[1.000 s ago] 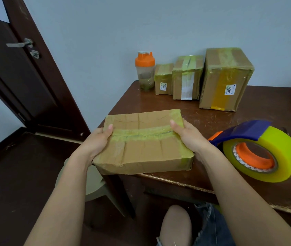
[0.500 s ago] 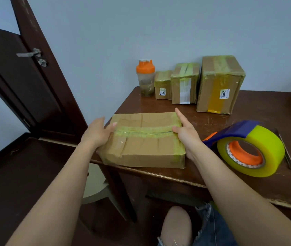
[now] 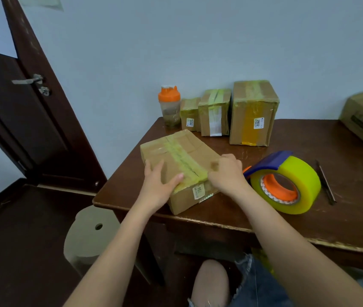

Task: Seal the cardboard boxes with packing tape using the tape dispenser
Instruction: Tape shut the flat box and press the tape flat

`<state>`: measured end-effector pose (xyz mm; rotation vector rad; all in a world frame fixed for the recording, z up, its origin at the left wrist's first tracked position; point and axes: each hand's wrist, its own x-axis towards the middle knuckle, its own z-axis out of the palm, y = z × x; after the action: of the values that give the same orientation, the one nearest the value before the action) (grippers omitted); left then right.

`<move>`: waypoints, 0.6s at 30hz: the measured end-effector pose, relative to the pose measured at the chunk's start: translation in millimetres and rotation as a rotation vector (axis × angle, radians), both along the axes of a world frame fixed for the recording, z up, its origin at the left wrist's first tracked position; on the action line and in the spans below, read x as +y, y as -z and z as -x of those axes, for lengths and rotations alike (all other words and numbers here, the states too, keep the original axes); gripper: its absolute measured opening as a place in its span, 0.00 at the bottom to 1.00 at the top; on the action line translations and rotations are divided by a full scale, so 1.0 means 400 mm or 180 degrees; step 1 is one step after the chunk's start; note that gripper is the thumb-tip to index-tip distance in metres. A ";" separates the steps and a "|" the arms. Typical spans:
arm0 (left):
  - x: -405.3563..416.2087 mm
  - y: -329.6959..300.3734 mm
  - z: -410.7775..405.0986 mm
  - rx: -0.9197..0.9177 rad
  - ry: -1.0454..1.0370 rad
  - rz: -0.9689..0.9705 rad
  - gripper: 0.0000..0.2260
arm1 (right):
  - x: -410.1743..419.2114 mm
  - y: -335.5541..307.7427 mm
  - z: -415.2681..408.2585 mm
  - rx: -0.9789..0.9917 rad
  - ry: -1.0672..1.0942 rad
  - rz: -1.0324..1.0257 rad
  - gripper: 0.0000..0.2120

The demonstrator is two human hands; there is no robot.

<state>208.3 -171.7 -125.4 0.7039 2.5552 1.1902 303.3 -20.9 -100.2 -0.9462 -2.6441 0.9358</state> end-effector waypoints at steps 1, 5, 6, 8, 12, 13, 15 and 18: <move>0.002 0.002 0.009 0.0141 0.0011 -0.0083 0.35 | 0.007 -0.003 -0.010 -0.0206 -0.0025 -0.0254 0.18; 0.024 0.010 0.007 0.0904 -0.0196 -0.0251 0.21 | 0.010 -0.022 -0.037 -0.0544 -0.0101 -0.0600 0.05; 0.031 0.013 0.007 0.0993 -0.0204 -0.0209 0.19 | 0.010 -0.025 -0.040 -0.0531 -0.0135 -0.0639 0.05; 0.038 0.014 0.014 0.1097 -0.0178 -0.0102 0.16 | 0.020 -0.026 -0.047 -0.0283 -0.0195 -0.0798 0.08; 0.038 0.007 0.020 0.1432 -0.0186 0.0108 0.16 | 0.062 -0.077 -0.095 0.0488 -0.0162 -0.1662 0.19; 0.041 0.007 0.013 0.1519 -0.0209 0.0138 0.16 | 0.076 -0.097 -0.111 0.0363 -0.0229 -0.1748 0.19; 0.055 0.007 -0.009 0.1643 -0.0197 0.0126 0.15 | 0.110 -0.126 -0.136 -0.0328 -0.0339 -0.1896 0.21; 0.084 0.003 -0.038 0.1802 0.0070 0.0074 0.14 | 0.152 -0.142 -0.154 -0.1164 -0.0286 -0.1834 0.22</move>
<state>223.3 -137.9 -126.7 1.2046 2.9835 1.0657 364.9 40.0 -43.5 -0.9140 -3.0017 -0.0251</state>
